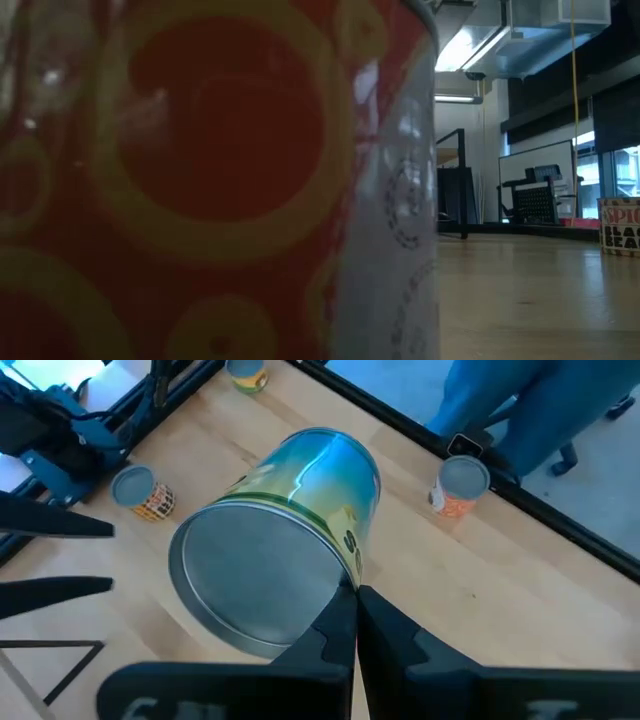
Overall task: Pick and place cans onto a shelf
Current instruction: Put the canned cherries on the shelf
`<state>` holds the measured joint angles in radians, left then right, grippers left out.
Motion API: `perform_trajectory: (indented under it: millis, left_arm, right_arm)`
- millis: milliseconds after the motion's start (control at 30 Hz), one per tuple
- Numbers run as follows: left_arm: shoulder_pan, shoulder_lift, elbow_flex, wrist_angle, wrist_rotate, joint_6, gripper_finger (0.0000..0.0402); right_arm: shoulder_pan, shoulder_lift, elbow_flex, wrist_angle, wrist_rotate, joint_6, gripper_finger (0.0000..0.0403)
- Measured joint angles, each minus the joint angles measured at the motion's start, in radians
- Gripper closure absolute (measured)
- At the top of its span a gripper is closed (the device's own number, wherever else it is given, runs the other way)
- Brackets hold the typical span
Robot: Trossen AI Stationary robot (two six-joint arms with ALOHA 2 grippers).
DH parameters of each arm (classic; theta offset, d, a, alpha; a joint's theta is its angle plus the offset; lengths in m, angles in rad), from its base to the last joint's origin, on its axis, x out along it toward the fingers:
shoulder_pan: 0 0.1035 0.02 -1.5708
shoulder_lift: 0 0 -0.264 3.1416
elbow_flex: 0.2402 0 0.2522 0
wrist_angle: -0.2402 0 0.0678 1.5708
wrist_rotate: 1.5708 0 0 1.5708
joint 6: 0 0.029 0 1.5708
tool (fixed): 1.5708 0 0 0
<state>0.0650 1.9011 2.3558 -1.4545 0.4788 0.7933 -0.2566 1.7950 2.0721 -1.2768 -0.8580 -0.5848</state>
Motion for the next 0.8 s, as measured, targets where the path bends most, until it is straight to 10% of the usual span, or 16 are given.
perform_trajectory:
  millis: [800]
  left_arm:
    - [0.033, 0.000, 0.000, -0.008, 0.093, 0.083, 0.0401]
  right_arm:
    - [0.021, -0.001, -0.035, 0.077, -0.029, -0.048, 0.0331]
